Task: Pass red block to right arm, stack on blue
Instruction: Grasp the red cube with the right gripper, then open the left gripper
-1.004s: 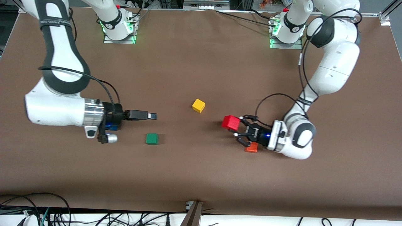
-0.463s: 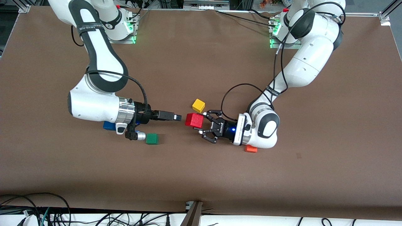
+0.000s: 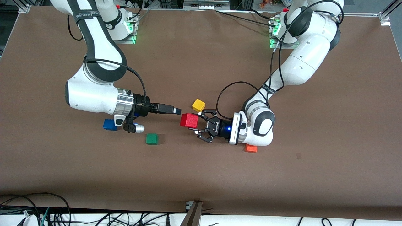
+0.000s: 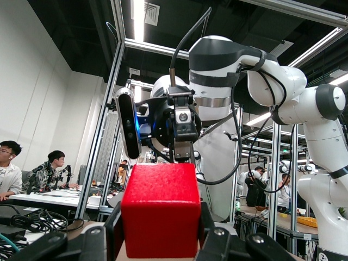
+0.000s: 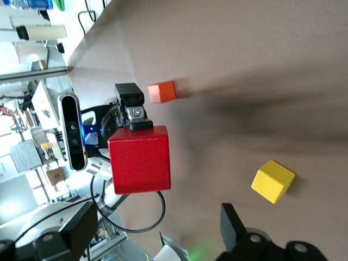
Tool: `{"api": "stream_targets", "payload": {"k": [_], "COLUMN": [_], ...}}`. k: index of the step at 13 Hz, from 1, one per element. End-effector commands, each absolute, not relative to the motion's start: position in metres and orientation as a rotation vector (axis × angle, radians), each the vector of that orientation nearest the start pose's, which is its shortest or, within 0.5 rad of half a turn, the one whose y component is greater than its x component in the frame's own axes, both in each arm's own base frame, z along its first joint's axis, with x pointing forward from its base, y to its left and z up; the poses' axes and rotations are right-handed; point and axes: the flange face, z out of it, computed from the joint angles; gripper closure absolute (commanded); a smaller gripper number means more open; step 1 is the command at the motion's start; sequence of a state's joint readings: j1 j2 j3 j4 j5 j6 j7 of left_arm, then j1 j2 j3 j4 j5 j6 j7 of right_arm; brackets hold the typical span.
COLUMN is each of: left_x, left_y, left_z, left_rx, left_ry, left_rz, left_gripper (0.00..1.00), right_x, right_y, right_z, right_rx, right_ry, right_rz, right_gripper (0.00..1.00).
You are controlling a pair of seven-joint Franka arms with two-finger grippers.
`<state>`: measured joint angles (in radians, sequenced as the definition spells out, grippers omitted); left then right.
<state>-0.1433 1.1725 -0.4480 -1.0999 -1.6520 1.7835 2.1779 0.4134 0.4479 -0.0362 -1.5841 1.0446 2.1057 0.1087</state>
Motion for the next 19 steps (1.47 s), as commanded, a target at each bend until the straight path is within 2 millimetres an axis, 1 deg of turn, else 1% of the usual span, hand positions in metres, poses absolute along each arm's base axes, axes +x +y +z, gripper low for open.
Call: {"api": "stream_targets", "payload": {"k": [1,2,6,7,9,10,12,15,17,18,19], "left_x": [0.678,0.678,0.679,0.679,0.679,0.679,0.679,0.680,0.680,0.680,0.680], "left_y": [-0.386,-0.386,-0.385,-0.385,-0.384,-0.384,-0.384,-0.383,-0.383,-0.383,-0.383], "left_z": [0.218,0.218,0.217,0.218,0.218,0.218,0.218,0.218,0.218,0.218,0.217], "left_rx": [0.968,0.968,0.966,0.965,0.965,0.965,0.965,0.966,0.966,0.965,0.965], "left_ry": [-0.903,-0.903,-0.911,-0.912,-0.911,-0.911,-0.911,-0.909,-0.911,-0.911,-0.911], "left_rz": [1.158,1.158,1.168,1.169,1.170,1.170,1.170,1.172,1.171,1.171,1.171], "left_gripper": [1.00,1.00,1.00,1.00,1.00,1.00,1.00,1.00,1.00,1.00,1.00], "right_x": [0.623,0.623,0.626,0.626,0.629,0.628,0.628,0.624,0.624,0.623,0.623], "right_y": [0.316,0.321,0.321,0.323,0.327,0.333,0.337,0.350,0.351,0.353,0.354], "right_z": [0.405,0.405,0.400,0.396,0.395,0.396,0.390,0.388,0.384,0.384,0.385], "right_rx": [-2.222,-2.224,-2.228,-2.231,-2.230,-2.230,-2.236,-2.241,-2.245,-2.247,-2.245], "right_ry": [0.370,0.373,0.386,0.388,0.387,0.379,0.390,0.379,0.385,0.379,0.377], "right_rz": [0.133,0.116,0.096,0.097,0.085,0.079,0.061,0.043,0.038,0.038,0.038], "right_gripper": [0.00,0.00,0.00,0.00,0.00,0.00,0.00,0.00,0.02,0.22,0.67]}}
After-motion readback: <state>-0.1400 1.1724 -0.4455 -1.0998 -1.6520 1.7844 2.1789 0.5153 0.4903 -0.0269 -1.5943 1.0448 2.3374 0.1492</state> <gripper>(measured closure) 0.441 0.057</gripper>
